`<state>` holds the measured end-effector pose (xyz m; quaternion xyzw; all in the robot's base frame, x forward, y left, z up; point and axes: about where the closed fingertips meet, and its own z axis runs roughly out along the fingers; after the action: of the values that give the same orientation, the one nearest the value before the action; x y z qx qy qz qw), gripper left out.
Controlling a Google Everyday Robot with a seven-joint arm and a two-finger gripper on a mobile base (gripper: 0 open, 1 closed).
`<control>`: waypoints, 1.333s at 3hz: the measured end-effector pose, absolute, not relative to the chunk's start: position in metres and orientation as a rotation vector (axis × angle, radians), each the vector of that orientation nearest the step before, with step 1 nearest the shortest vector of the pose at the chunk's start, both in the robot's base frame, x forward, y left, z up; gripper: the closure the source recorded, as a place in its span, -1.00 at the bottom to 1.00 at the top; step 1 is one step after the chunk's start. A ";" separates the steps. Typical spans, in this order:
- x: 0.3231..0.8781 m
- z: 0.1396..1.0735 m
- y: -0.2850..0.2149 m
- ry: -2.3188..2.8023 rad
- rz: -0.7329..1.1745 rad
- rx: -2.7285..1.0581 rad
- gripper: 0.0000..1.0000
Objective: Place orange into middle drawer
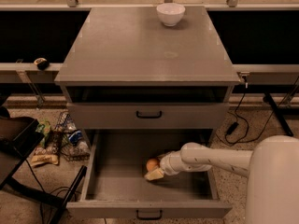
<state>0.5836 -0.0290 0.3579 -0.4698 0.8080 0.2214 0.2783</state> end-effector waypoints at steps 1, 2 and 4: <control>0.584 0.358 -0.029 2.168 0.594 -1.261 -1.00; 0.583 0.359 -0.029 2.168 0.594 -1.261 -1.00; 0.541 0.412 -0.034 2.074 0.607 -1.279 -1.00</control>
Offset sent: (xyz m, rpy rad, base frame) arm 0.0001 0.0053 -0.0040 0.0224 0.0129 0.0162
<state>0.5406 -0.0344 0.4121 -0.4842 0.7853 0.2298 0.3099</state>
